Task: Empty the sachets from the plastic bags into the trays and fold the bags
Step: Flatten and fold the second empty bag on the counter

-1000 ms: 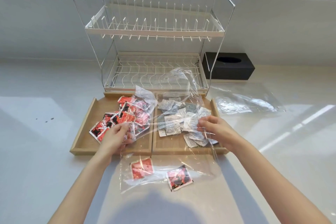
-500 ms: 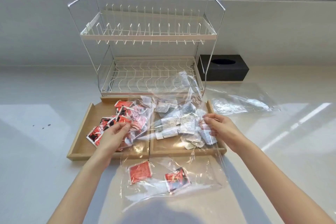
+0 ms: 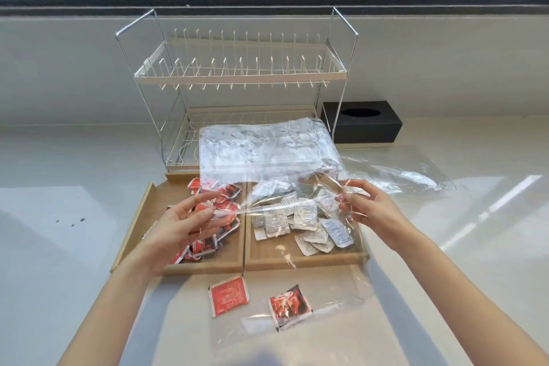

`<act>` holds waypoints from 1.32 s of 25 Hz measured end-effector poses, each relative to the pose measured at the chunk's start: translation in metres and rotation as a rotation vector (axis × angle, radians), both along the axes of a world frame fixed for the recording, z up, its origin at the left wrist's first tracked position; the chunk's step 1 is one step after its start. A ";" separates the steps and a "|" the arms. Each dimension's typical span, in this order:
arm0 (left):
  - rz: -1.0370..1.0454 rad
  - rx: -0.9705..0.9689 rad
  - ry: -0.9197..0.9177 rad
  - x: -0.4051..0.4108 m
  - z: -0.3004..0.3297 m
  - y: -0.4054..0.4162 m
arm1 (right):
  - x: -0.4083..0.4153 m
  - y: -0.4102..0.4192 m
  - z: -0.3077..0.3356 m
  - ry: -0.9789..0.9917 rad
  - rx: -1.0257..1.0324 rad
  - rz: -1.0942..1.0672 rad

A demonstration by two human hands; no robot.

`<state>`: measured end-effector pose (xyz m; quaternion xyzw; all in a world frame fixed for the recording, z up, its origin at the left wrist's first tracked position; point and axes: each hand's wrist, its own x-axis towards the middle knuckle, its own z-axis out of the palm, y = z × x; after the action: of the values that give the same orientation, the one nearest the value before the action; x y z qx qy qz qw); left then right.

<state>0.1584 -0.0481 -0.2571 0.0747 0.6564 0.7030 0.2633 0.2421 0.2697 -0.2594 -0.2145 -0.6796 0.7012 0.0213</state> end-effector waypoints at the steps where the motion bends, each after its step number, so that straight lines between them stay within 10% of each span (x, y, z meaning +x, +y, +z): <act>1: 0.009 0.008 0.005 -0.001 0.000 -0.001 | -0.001 0.000 0.000 0.016 -0.006 -0.003; 33: 0.094 -0.050 0.100 -0.012 0.001 0.005 | 0.002 0.013 0.007 0.066 0.016 0.112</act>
<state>0.1468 -0.0429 -0.2562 0.0721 0.6889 0.6934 0.1984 0.2445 0.2822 -0.2523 -0.1528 -0.6952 0.7023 0.0062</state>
